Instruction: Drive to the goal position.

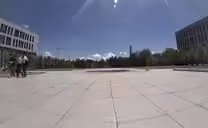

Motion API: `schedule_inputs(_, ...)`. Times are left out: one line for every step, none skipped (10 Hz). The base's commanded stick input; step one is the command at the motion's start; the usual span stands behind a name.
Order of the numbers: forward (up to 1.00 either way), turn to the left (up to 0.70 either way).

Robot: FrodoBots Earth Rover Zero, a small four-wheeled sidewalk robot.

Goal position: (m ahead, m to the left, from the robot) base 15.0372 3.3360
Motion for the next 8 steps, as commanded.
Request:
schedule_inputs(0.7,0.0)
schedule_inputs(0.7,0.0)
schedule_inputs(0.7,0.0)
schedule_inputs(0.7,0.0)
schedule_inputs(0.7,0.0)
schedule_inputs(0.7,0.0)
schedule_inputs(0.7,0.0)
schedule_inputs(0.7,0.0)
